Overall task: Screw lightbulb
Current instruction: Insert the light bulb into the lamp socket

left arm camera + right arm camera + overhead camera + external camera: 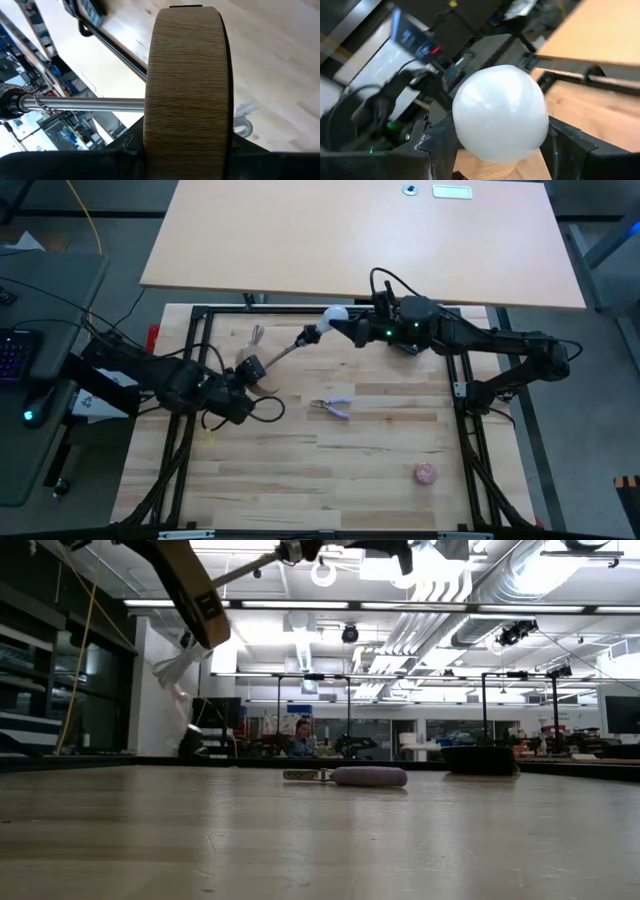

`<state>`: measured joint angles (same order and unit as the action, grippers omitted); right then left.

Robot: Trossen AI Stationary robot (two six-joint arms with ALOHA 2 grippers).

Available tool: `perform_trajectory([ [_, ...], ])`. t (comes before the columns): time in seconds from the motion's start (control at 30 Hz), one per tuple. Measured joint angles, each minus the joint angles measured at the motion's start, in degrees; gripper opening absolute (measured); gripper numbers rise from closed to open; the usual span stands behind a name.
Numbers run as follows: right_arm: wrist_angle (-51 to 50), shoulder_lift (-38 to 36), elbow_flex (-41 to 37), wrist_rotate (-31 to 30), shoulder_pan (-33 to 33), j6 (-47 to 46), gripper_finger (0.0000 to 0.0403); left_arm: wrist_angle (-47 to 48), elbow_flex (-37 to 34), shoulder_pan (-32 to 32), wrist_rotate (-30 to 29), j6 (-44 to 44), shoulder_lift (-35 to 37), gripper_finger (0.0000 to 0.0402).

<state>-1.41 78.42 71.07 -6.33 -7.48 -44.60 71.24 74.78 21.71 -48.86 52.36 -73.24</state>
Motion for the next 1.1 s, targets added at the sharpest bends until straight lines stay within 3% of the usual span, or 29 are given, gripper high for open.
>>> perform_trajectory([
  [0.47,-7.1,0.3,-0.1,-12.8,1.1,-32.2,0.0233,-2.2,0.0,-6.6,3.3,6.3,-1.3,0.0107],
  [0.6,-10.6,0.3,-0.2,-14.0,1.1,-41.1,0.0233,-4.3,0.1,-8.8,6.5,9.9,-3.2,0.0107],
  [0.8,-18.3,0.3,-0.2,-14.9,1.6,-54.7,0.0233,-4.7,0.1,-11.9,6.4,16.6,-7.1,0.0107],
  [1.1,-22.1,0.3,-0.2,-16.0,2.4,-60.1,0.0233,-4.7,0.1,-12.2,8.0,15.1,-8.4,0.0110],
])
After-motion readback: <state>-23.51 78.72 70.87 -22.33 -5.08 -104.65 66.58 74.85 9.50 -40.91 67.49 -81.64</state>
